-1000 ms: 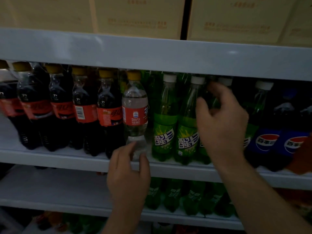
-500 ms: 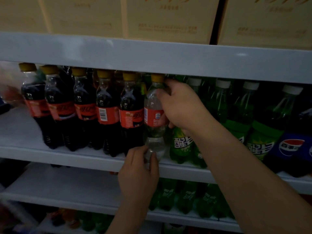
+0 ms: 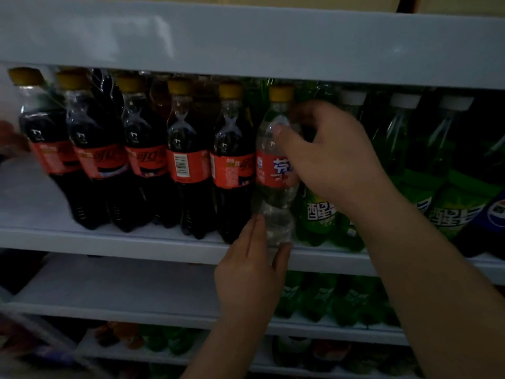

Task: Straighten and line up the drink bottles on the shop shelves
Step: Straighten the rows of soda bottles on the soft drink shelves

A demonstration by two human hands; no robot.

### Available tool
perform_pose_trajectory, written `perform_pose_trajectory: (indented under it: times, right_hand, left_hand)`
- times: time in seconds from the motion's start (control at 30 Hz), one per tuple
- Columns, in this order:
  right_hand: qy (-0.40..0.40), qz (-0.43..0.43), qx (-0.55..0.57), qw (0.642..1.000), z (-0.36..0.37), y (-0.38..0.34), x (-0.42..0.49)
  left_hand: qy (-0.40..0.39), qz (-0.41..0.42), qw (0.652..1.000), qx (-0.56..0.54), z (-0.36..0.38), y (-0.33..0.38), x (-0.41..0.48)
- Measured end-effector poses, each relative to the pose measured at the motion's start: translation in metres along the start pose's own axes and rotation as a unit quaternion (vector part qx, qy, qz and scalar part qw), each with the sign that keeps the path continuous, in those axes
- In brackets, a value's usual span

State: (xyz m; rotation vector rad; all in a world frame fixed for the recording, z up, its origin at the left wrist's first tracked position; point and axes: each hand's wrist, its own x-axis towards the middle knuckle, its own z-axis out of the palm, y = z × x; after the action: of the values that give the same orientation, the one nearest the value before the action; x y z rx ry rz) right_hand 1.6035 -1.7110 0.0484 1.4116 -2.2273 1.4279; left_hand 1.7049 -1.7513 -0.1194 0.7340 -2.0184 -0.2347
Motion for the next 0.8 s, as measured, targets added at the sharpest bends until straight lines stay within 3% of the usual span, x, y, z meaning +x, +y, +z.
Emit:
perform_pose_trajectory:
  times: [0.07, 0.2, 0.4, 0.6, 0.67, 0.8]
  right_hand:
    - [-0.025, 0.006, 0.013, 1.000, -0.004, 0.003, 0.002]
    - [-0.008, -0.032, -0.036, 0.999, -0.015, 0.007, 0.004]
    - [-0.004, -0.055, -0.019, 0.998, -0.015, 0.016, 0.004]
    - [0.014, -0.061, -0.009, 0.998, -0.012, 0.015, -0.003]
    - [0.053, -0.065, -0.004, 0.996, -0.007, 0.013, -0.009]
    - [0.240, -0.112, -0.030, 0.964, 0.015, 0.016, -0.044]
  left_hand:
    - [-0.011, -0.001, 1.000, 0.014, 0.002, 0.005, 0.001]
    - [-0.026, -0.024, 0.999, 0.032, 0.004, 0.012, 0.003]
    - [-0.027, -0.020, 0.998, 0.061, 0.005, 0.015, 0.001]
    - [-0.037, -0.005, 0.999, -0.019, -0.014, 0.005, 0.007]
    - [-0.013, -0.003, 0.999, -0.050, -0.028, -0.007, 0.013]
    - [0.051, 0.004, 0.998, -0.042, -0.054, -0.045, 0.022]
